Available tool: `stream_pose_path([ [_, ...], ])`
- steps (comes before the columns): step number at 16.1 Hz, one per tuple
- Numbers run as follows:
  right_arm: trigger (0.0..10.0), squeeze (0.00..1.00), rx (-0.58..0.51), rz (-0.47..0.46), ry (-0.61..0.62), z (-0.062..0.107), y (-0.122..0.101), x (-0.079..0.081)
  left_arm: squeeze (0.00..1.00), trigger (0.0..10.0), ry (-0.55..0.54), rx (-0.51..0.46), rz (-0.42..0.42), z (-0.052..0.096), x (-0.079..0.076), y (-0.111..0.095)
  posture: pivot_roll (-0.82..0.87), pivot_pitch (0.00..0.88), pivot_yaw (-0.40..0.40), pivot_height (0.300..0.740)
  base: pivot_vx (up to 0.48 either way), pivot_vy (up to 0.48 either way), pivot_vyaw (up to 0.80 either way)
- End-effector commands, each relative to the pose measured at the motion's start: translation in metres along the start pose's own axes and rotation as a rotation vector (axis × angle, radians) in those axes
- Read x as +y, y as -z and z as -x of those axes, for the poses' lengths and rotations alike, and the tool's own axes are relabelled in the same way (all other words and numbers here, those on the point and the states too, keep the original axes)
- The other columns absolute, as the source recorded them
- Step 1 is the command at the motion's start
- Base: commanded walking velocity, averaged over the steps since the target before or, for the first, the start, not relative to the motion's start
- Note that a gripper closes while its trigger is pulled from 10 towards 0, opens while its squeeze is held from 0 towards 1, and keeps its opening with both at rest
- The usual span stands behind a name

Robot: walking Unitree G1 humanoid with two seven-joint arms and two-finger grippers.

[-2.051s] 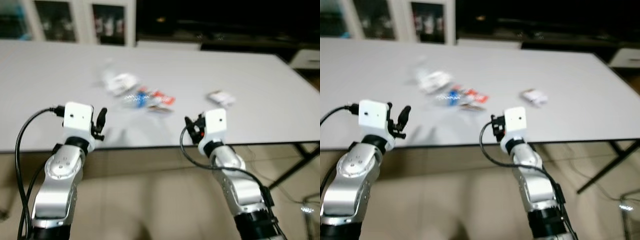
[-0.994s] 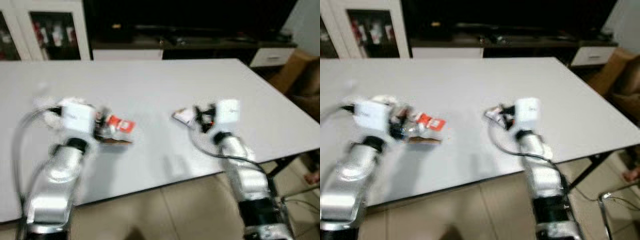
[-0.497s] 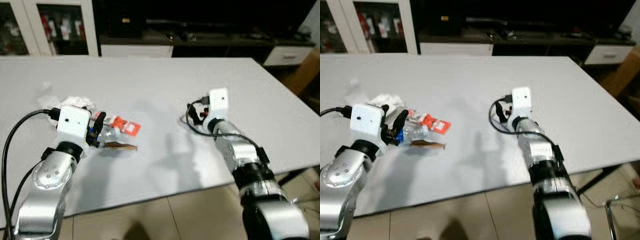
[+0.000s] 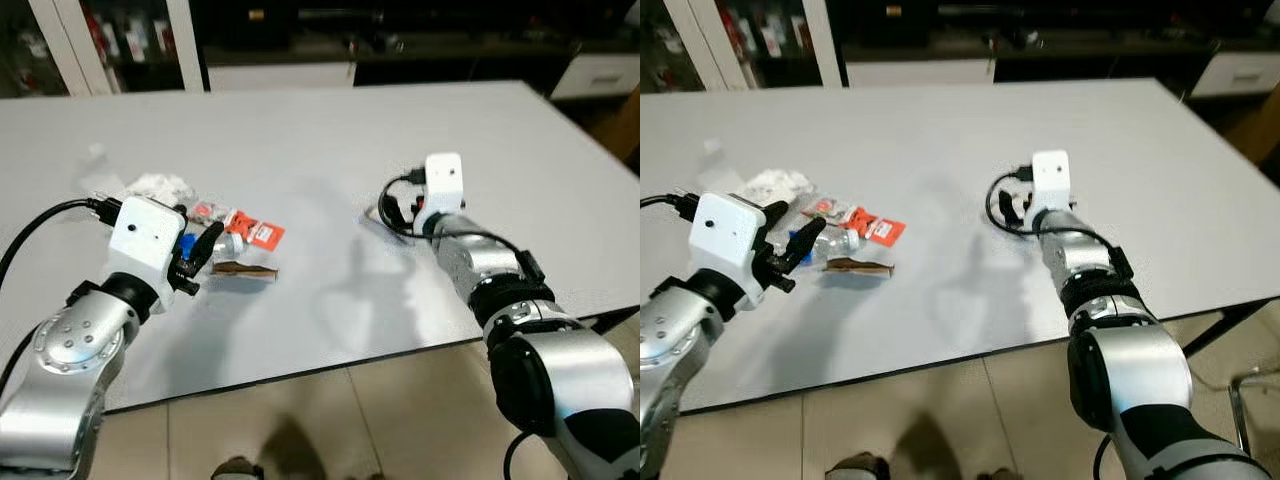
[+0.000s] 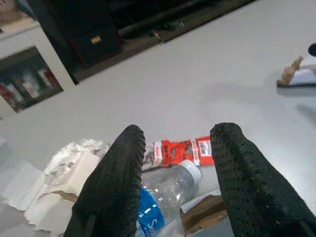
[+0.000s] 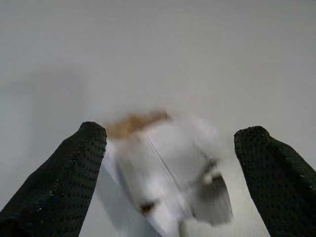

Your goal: Picking trash to rubbish bin

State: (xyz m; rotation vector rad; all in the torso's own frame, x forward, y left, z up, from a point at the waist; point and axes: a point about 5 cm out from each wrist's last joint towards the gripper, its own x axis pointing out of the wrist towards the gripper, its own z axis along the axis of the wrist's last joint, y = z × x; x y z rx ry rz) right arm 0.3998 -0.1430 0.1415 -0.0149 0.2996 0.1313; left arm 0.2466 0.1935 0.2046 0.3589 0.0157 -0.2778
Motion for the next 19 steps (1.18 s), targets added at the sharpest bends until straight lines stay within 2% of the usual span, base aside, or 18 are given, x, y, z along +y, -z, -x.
stream_pose_path([
  [1,10.0,0.0,-0.034,0.013,0.027,-0.001,-0.013,-0.004,0.0,10.0,0.014,-0.01,-0.001,0.002,0.001,-0.006,0.19,0.185,-0.079,0.74,0.0,0.0,0.0],
  [6,10.0,0.0,-0.025,0.063,0.059,-0.001,-0.014,-0.004,0.0,10.0,0.013,0.024,-0.022,0.009,0.008,-0.01,0.22,0.225,-0.096,0.74,0.0,0.0,0.0],
  [8,0.0,0.0,-0.005,0.072,0.069,-0.001,-0.014,-0.006,0.0,10.0,0.033,0.037,-0.019,0.013,0.008,-0.011,0.23,0.227,-0.099,0.74,0.0,0.0,0.0],
  [19,0.0,0.0,0.028,0.018,0.022,-0.001,-0.013,-0.006,0.0,10.0,0.047,0.051,-0.014,0.012,0.007,-0.012,0.22,0.224,-0.107,0.74,0.0,0.0,0.0],
])
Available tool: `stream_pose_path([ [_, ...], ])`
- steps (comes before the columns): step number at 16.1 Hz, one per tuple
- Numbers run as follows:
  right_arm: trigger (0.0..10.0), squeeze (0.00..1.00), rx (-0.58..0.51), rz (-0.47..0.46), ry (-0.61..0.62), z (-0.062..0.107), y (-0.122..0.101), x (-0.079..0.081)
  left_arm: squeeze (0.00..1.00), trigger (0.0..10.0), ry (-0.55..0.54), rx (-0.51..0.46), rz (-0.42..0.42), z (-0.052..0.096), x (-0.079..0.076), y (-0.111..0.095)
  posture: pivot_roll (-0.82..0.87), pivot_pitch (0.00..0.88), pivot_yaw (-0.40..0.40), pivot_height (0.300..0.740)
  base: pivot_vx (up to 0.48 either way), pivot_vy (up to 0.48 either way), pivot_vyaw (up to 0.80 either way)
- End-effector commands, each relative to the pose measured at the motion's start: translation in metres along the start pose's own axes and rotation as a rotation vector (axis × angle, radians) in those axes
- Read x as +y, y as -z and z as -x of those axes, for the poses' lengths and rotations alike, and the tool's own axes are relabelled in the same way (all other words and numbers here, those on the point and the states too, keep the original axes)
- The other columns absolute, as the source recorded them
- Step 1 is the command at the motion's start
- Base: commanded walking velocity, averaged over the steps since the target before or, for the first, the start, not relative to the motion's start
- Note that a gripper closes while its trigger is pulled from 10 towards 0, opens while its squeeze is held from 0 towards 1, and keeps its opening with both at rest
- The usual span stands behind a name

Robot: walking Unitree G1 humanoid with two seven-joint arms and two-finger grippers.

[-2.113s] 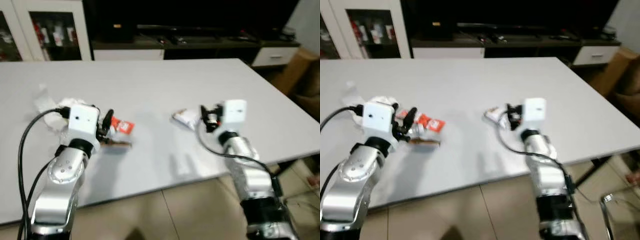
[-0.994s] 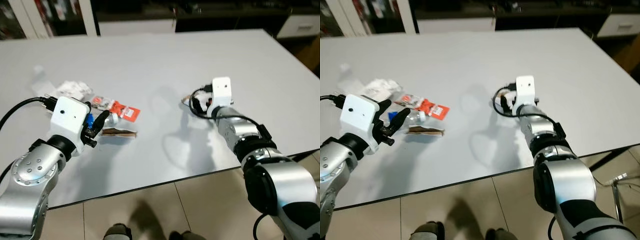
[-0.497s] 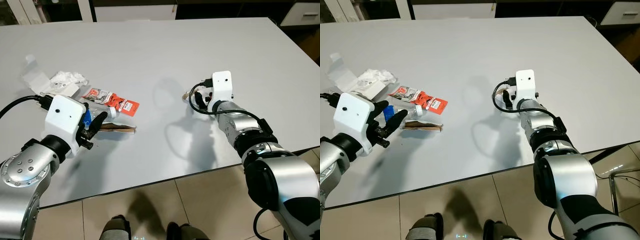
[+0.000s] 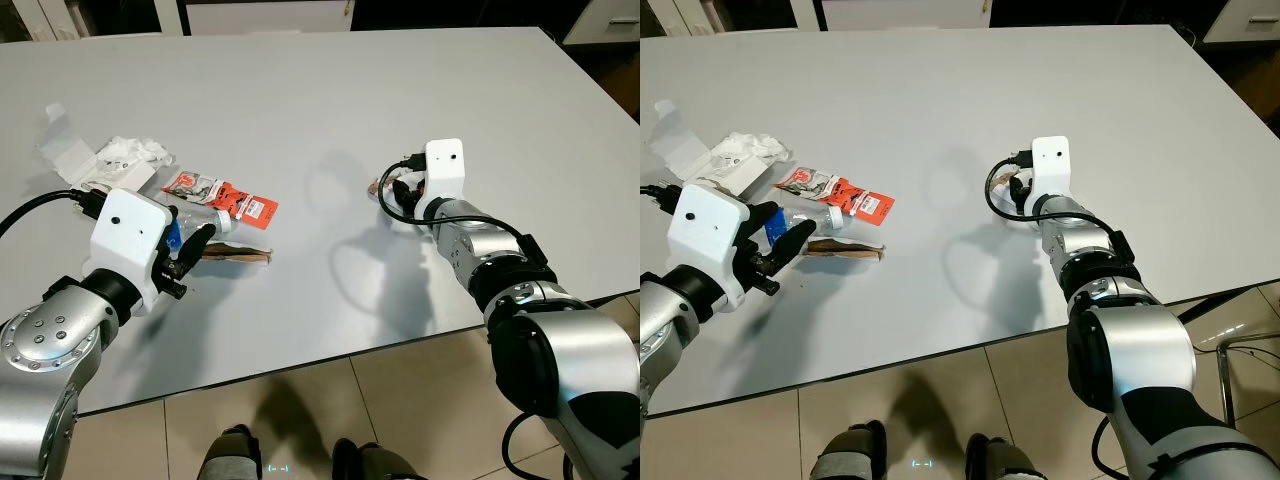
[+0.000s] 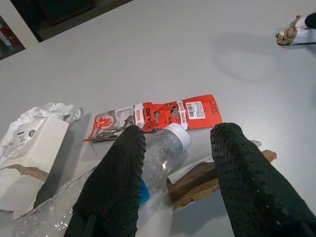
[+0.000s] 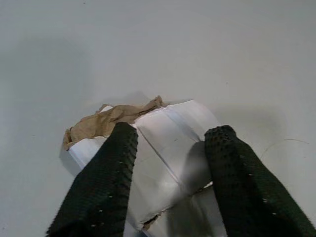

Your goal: Picking trash to rubbish bin

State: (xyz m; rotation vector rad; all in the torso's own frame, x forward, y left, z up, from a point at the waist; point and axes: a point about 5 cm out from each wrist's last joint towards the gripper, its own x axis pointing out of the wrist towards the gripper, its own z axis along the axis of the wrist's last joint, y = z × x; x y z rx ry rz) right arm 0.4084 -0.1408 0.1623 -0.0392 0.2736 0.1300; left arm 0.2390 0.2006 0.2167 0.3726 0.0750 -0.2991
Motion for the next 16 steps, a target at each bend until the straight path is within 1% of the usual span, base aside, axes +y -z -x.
stream_pose_path([
  [1,0.0,0.0,0.054,-0.016,0.011,0.001,0.01,-0.007,0.0,10.0,0.016,-0.004,-0.009,0.002,-0.002,-0.003,0.22,0.219,-0.107,0.74,0.0,0.0,0.0],
  [4,0.0,0.0,0.051,-0.035,0.001,0.001,0.01,-0.006,0.0,10.0,0.017,-0.004,-0.009,0.001,-0.002,-0.003,0.23,0.21,-0.107,0.74,0.0,0.0,0.0],
  [8,0.0,0.0,0.045,-0.084,-0.007,0.002,0.01,-0.007,0.0,10.0,-0.006,0.001,-0.004,-0.003,-0.003,-0.001,0.22,0.187,-0.113,0.74,0.0,0.0,0.0],
  [9,0.0,0.0,0.04,-0.12,-0.004,0.002,0.011,-0.009,0.0,10.0,-0.011,0.009,0.006,-0.005,-0.004,0.001,0.22,0.17,-0.108,0.74,0.0,0.0,0.0],
  [10,0.0,0.0,0.023,-0.164,-0.004,0.002,0.009,-0.011,0.0,10.0,-0.029,0.046,0.037,-0.007,-0.003,0.008,0.2,0.158,-0.1,0.74,0.0,0.0,0.0],
  [12,0.0,0.0,0.002,-0.184,-0.01,0.002,0.006,-0.011,0.0,10.0,-0.037,0.061,0.033,-0.01,-0.002,0.011,0.18,0.124,-0.079,0.74,0.0,0.0,0.0],
  [13,0.0,0.0,-0.042,-0.178,-0.024,0.003,0.0,-0.013,0.0,10.0,-0.043,0.084,0.04,-0.015,0.0,0.016,0.16,0.1,-0.078,0.74,0.0,0.0,0.0],
  [14,0.5,0.0,-0.066,-0.163,-0.021,0.004,-0.001,-0.017,0.0,10.0,-0.056,0.097,0.044,-0.024,0.003,0.018,0.13,0.075,-0.075,0.74,0.0,0.0,0.0],
  [15,8.1,0.0,-0.073,-0.131,-0.021,0.005,0.002,-0.021,0.0,10.0,-0.063,0.106,0.019,-0.033,0.005,0.019,0.11,0.054,-0.074,0.74,0.0,0.0,0.0],
  [16,10.0,0.0,-0.094,-0.153,-0.055,0.008,0.008,-0.024,0.0,10.0,-0.069,0.107,0.009,-0.042,0.008,0.018,0.09,0.041,-0.075,0.74,0.0,0.0,0.0],
])
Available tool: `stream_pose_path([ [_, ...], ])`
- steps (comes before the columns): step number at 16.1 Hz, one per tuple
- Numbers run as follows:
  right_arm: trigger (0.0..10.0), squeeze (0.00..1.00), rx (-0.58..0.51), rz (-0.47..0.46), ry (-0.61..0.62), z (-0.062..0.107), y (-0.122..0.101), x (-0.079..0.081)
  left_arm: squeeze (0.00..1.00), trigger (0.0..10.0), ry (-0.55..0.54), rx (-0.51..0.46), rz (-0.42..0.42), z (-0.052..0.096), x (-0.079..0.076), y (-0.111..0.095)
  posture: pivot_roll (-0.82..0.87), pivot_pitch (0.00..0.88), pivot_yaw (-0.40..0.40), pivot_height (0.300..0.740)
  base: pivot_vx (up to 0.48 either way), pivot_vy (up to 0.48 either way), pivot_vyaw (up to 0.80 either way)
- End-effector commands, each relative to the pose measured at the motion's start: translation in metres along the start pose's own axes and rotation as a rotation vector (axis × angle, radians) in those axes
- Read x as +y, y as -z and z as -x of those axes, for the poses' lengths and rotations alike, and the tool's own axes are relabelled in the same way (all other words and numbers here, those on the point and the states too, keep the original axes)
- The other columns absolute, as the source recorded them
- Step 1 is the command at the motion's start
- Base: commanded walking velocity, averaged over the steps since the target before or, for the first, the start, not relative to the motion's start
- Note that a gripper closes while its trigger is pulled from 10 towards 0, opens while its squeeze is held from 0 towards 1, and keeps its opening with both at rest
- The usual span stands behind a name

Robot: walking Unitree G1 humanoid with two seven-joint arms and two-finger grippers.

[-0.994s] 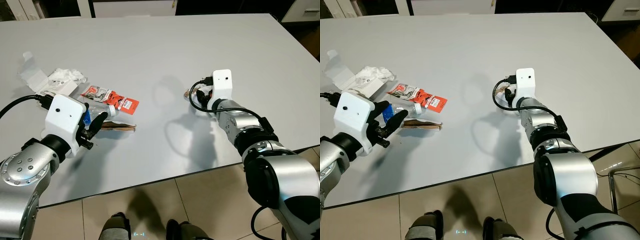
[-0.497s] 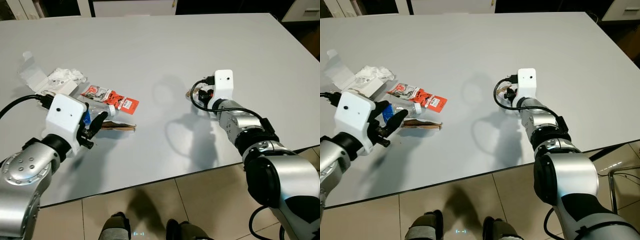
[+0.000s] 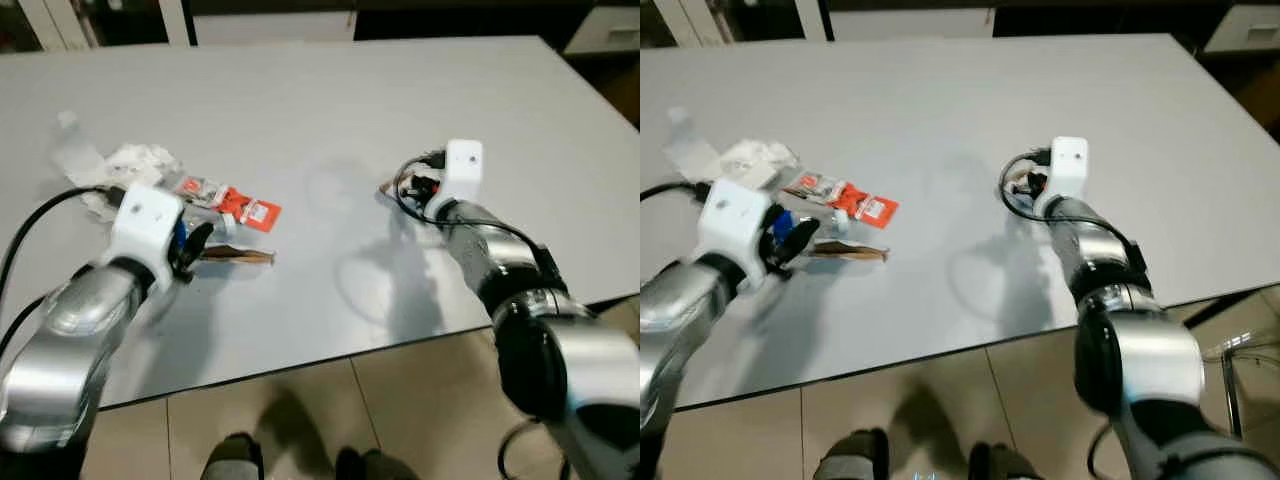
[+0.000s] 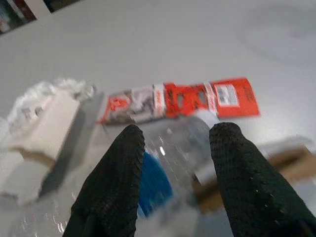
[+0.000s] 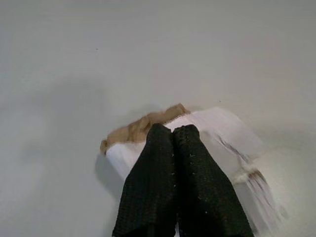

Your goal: Picking trash to rubbish bin

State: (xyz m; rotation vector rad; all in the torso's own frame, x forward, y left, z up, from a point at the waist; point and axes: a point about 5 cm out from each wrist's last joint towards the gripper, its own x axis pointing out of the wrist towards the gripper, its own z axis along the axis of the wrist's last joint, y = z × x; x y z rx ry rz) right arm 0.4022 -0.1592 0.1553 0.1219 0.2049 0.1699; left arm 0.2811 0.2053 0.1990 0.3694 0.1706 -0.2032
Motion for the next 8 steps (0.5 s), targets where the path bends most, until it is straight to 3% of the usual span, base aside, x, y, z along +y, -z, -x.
stream_pose_path([
  [1,10.0,0.0,-0.047,-0.043,-0.024,0.006,0.001,-0.01,0.0,10.0,0.006,0.003,-0.037,-0.007,-0.003,-0.001,0.07,0.028,-0.074,0.74,0.0,0.0,0.0],
  [3,10.0,0.0,-0.071,-0.045,-0.051,0.029,0.012,-0.011,0.0,10.0,0.03,0.024,-0.037,-0.018,0.005,-0.007,0.02,0.014,-0.073,0.74,0.0,0.0,0.0],
  [5,10.0,0.0,-0.075,-0.046,-0.129,0.054,0.013,-0.002,0.0,10.0,0.035,0.06,-0.049,-0.025,0.024,-0.013,-0.01,0.014,-0.081,0.74,0.0,0.0,0.0],
  [7,10.0,0.0,-0.041,-0.023,-0.199,0.069,0.016,0.001,0.0,10.0,0.086,0.107,-0.041,-0.022,0.038,-0.015,-0.01,0.016,-0.089,0.74,0.0,0.0,0.0],
  [8,10.0,0.0,-0.021,-0.01,-0.234,0.078,0.017,0.001,0.88,10.0,0.141,0.141,-0.028,-0.017,0.048,-0.016,0.0,0.018,-0.091,0.74,0.0,0.0,0.0],
])
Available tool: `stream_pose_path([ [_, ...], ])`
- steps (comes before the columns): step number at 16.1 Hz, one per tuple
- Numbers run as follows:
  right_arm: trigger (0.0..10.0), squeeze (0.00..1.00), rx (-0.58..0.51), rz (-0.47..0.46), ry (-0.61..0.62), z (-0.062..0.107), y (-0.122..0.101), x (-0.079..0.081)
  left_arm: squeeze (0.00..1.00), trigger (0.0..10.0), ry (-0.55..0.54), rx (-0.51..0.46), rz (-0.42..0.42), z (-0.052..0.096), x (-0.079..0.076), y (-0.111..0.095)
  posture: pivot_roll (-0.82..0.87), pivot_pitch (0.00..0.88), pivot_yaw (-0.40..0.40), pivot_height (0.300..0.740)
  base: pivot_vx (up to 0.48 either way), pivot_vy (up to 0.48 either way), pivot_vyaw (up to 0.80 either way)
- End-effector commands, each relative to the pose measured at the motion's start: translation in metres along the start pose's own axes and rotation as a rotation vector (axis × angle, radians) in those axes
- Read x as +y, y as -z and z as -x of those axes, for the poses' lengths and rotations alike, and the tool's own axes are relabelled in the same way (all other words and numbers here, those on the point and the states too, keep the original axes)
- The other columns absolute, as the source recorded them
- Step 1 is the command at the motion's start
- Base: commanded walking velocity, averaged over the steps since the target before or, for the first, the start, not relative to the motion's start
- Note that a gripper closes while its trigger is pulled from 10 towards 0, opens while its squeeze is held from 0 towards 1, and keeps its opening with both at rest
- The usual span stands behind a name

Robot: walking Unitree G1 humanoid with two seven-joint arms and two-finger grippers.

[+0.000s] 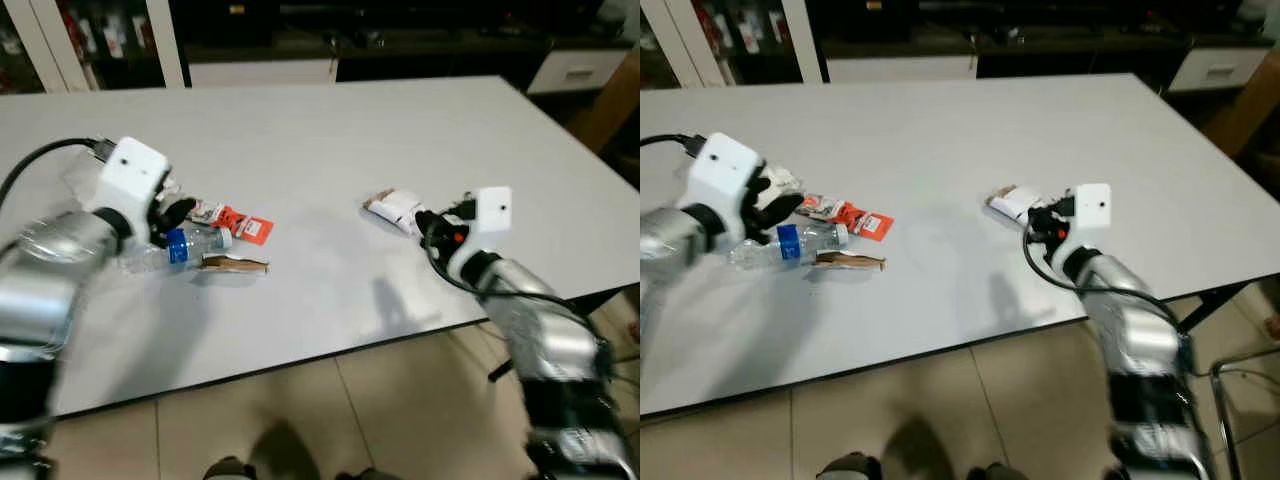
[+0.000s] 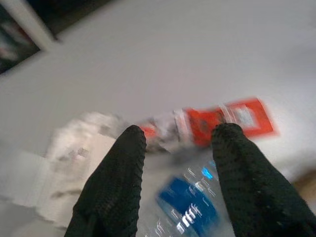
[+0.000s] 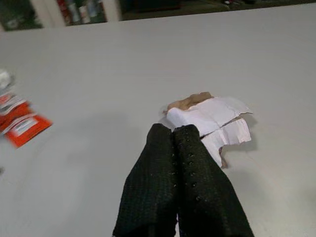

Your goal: Picking trash to rubbish bin

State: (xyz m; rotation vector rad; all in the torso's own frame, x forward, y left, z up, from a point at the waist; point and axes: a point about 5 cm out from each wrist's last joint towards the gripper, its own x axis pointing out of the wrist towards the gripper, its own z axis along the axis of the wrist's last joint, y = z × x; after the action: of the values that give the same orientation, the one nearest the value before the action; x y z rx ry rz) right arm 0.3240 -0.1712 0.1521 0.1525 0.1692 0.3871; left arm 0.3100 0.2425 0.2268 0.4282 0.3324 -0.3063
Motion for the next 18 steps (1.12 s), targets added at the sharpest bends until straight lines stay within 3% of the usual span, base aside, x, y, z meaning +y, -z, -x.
stream_pose_path([
  [1,10.0,0.0,0.025,0.006,-0.032,0.008,-0.003,0.0,1.0,10.0,0.071,0.02,0.03,0.007,0.012,-0.003,0.0,0.025,-0.099,0.74,0.0,0.0,0.0],
  [5,10.0,0.0,0.049,0.017,-0.07,0.014,-0.016,0.008,1.0,10.0,0.24,0.096,0.008,0.021,0.026,-0.005,0.03,0.034,-0.126,0.74,0.0,0.0,0.0],
  [6,10.0,0.0,0.059,0.021,-0.091,0.014,-0.02,0.011,1.0,10.0,0.27,0.149,-0.045,0.022,0.032,-0.003,0.03,0.04,-0.139,0.74,0.0,0.0,0.0],
  [10,10.0,0.0,0.088,0.023,-0.117,0.014,-0.02,0.016,1.0,10.0,0.288,0.205,-0.141,0.009,0.038,0.004,0.04,0.042,-0.147,0.74,0.0,0.0,0.0],
  [11,10.0,0.0,0.095,0.019,-0.122,0.015,-0.02,0.018,0.28,10.0,0.324,0.232,-0.15,0.006,0.037,0.006,0.03,0.043,-0.145,0.74,0.0,0.0,0.0],
  [12,10.0,0.0,0.103,0.022,-0.122,0.015,-0.019,0.018,0.0,10.0,0.355,0.246,-0.161,0.003,0.034,0.008,0.03,0.041,-0.138,0.74,0.0,0.0,0.0],
  [14,10.0,0.0,0.111,0.021,-0.12,0.018,-0.017,0.02,0.0,10.0,0.412,0.297,-0.199,-0.003,0.03,0.017,0.02,0.043,-0.124,0.74,0.0,0.0,0.0],
  [18,10.0,0.0,0.122,0.02,-0.114,0.021,-0.014,0.021,0.0,10.0,0.416,0.357,-0.233,-0.008,0.032,0.029,0.02,0.049,-0.116,0.74,0.0,0.0,0.0],
])
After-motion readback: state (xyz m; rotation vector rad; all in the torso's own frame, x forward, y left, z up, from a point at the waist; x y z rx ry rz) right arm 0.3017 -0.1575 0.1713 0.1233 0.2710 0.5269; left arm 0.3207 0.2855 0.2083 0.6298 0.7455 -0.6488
